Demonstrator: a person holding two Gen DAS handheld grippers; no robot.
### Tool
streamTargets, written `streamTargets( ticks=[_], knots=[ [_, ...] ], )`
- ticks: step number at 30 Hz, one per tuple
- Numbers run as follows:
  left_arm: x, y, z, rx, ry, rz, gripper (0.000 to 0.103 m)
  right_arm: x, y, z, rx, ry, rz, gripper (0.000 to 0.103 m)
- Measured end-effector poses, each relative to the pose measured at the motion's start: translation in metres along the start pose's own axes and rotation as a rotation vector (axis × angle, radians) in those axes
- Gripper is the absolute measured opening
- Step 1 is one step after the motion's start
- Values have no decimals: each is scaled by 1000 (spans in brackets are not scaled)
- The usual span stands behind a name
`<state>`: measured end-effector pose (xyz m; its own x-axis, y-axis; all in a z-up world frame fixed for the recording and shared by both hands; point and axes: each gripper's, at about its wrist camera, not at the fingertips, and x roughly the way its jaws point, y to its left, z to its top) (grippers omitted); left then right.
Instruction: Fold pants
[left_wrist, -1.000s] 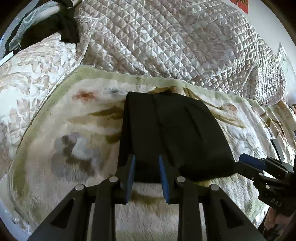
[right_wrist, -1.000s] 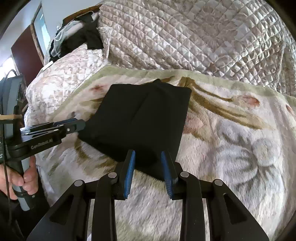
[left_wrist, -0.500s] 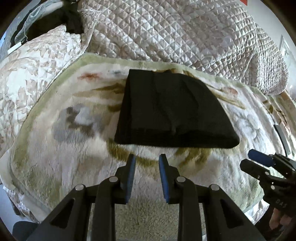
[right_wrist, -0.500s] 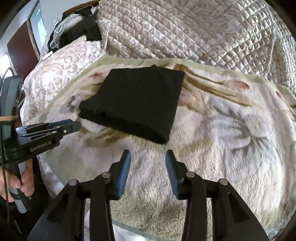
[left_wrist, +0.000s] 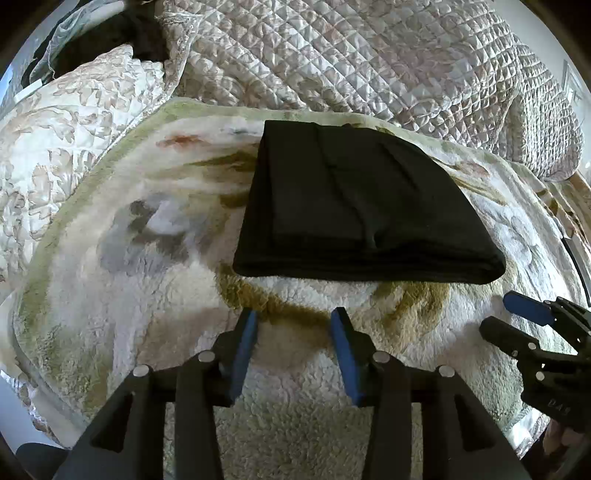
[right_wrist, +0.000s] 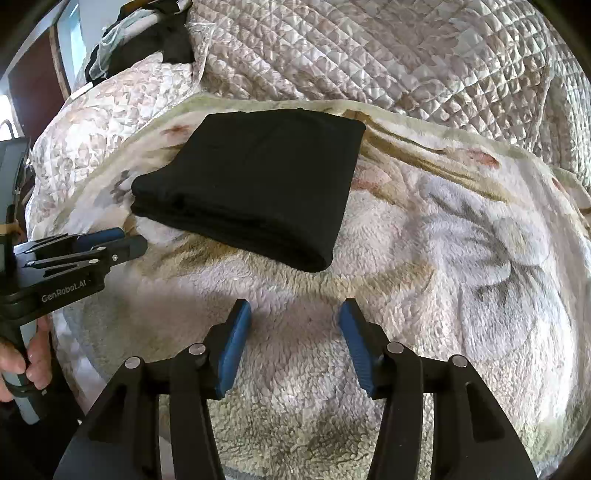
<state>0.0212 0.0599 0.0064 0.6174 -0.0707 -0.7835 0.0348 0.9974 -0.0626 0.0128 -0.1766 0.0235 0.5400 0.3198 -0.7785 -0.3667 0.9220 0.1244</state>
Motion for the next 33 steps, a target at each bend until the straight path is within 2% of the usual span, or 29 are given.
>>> streamTargets(
  ticks=[26,33],
  knots=[
    [3,-2,0,15,0,-33,61,1,2,0,-1,-2,1,57],
    [3,-3,1,21,1,-28,63,1,2,0,0,-2,-1,57]
  ],
)
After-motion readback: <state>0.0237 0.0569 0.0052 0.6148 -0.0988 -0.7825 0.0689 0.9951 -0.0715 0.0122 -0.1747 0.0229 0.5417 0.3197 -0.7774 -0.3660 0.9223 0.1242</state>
